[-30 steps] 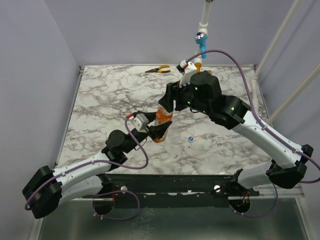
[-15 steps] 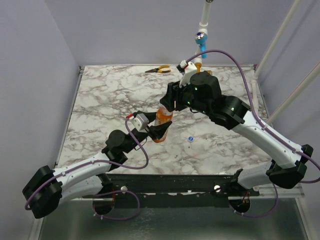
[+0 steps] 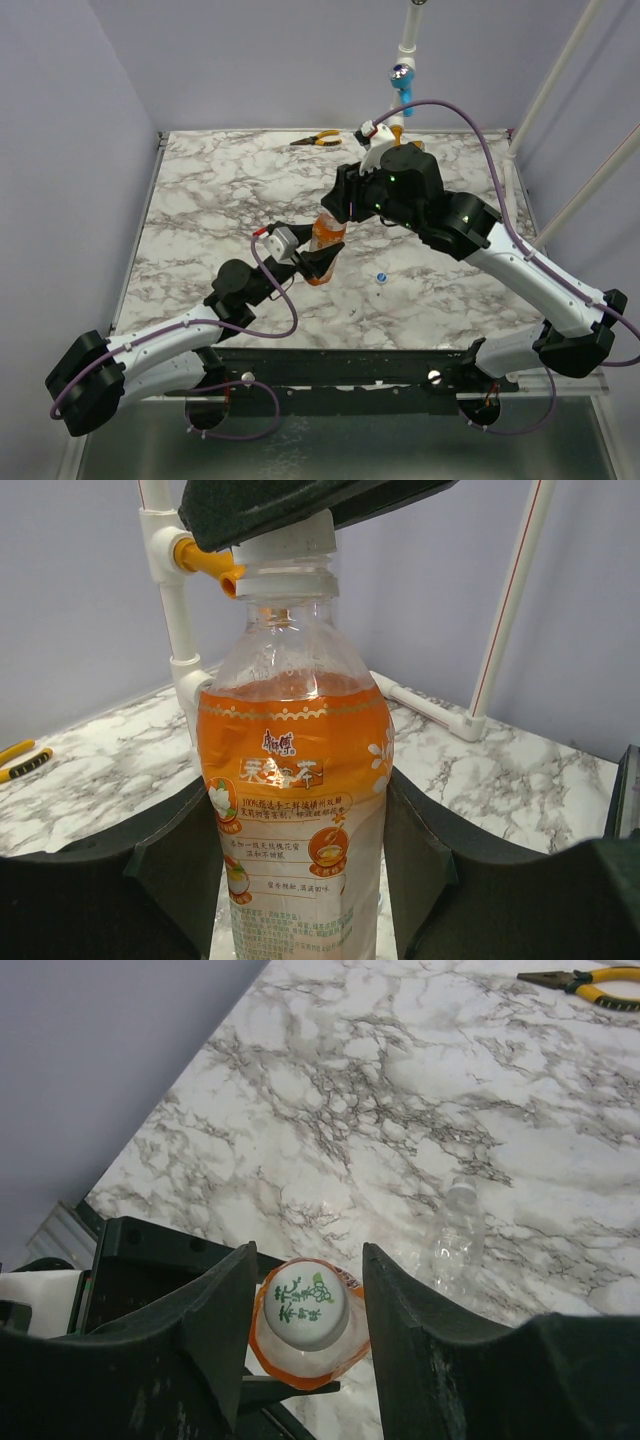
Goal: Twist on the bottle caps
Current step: Screw the bottle cap onto the plastic bottle.
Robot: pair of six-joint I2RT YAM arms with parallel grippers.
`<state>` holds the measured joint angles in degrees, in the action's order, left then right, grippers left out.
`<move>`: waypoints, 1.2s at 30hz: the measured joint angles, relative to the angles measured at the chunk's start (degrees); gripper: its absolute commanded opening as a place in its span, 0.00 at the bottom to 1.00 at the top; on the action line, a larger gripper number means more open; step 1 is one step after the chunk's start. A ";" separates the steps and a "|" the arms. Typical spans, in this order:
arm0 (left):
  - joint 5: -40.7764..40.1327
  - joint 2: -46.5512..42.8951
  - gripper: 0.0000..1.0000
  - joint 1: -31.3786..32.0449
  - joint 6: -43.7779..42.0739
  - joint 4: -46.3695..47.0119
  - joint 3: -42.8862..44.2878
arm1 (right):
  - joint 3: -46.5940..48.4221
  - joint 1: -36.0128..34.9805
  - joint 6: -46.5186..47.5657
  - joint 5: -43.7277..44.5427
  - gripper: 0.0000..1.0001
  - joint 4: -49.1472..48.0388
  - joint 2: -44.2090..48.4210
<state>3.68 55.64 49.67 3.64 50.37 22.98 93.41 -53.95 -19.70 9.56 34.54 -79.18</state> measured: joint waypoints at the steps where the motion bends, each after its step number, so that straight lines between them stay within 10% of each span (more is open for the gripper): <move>1: 0.00 0.04 0.34 0.00 0.00 0.00 0.00 | -0.07 0.00 -0.11 0.00 0.50 0.00 0.02; 36: -0.02 -0.04 0.33 0.00 0.66 -0.37 0.26 | -4.33 -0.09 -2.99 0.83 0.29 -3.76 2.51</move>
<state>3.66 55.59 49.67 4.29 50.00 23.24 89.08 -54.04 -22.70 10.39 30.79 -76.66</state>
